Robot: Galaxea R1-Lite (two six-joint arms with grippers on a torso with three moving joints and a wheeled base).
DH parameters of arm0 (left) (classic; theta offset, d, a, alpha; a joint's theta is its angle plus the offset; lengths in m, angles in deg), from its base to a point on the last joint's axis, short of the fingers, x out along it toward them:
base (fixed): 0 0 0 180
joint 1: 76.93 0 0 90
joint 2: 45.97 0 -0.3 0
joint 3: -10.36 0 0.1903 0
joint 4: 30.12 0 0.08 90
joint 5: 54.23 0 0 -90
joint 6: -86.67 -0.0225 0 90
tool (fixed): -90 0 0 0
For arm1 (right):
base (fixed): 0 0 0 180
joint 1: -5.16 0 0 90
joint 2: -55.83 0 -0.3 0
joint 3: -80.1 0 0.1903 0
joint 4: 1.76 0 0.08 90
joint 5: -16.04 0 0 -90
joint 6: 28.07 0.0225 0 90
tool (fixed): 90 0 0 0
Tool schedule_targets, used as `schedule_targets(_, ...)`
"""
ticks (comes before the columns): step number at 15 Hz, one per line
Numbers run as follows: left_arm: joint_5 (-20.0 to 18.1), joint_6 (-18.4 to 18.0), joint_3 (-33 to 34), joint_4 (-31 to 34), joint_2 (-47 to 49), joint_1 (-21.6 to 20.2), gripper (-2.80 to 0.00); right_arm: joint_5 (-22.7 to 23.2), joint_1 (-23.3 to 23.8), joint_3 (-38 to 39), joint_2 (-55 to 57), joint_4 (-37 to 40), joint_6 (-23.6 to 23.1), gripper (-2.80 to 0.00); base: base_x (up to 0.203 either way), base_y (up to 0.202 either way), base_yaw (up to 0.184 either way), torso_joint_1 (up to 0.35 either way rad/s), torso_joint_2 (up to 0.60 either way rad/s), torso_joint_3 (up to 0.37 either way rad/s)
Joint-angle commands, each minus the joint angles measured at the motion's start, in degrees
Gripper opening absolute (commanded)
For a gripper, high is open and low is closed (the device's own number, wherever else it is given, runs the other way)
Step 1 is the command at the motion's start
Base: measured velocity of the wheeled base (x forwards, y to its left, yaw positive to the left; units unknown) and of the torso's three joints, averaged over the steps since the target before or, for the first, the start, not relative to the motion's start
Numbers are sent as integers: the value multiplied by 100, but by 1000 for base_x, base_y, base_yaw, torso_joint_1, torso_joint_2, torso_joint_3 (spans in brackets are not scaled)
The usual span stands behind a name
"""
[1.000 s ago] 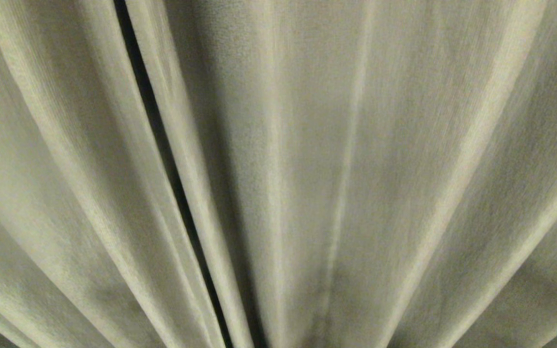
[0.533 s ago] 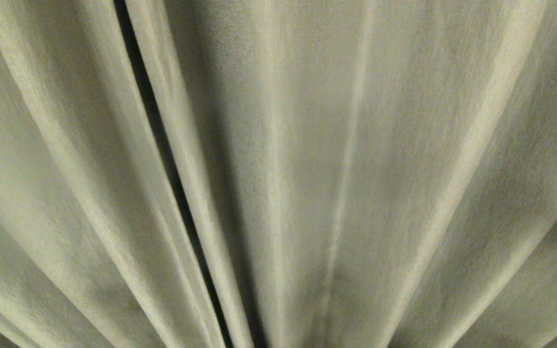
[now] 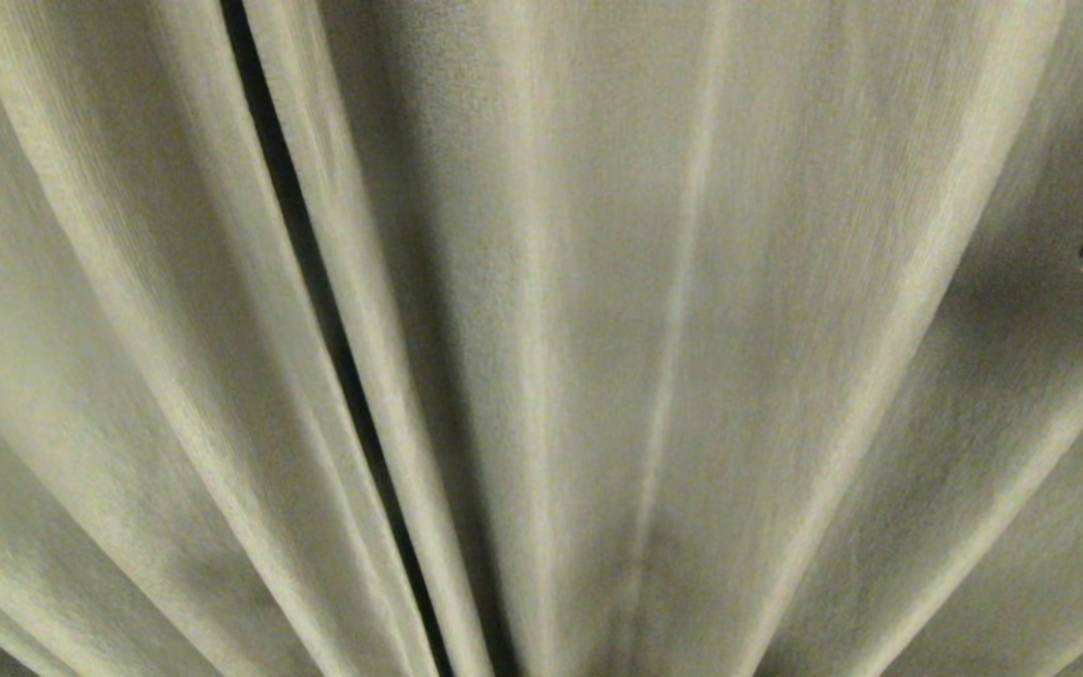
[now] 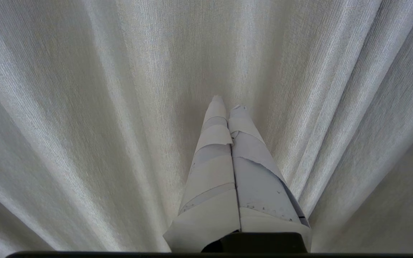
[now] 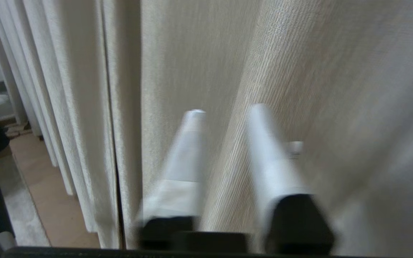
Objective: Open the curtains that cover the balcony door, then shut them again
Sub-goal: Pull the outer curtains open on both sides
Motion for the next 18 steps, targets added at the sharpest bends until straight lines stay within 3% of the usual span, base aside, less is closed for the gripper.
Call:
schedule_targets(1, 2, 3, 0, -3, -2, -1, -280, 15, -55, -211, 449, -45, -24, 0, 0, 0, 0, 0, 0, 0)
schedule_targets(6, 2, 3, 0, -3, -2, -1, -280, -74, -61, -566, 902, -338, -67, 0, 0, 0, 0, 0, 0, 0)
schedule_targets(13, 2, 3, 0, -3, -2, -1, -280, -1166, -61, -990, 1446, -347, -514, 0, 0, 0, 0, 0, 0, 0)
schedule_targets(18, 2, 3, 0, -3, -2, -1, -280, -1266, -69, -1222, 1926, -530, -579, 0, 0, 0, 0, 0, 0, 0)
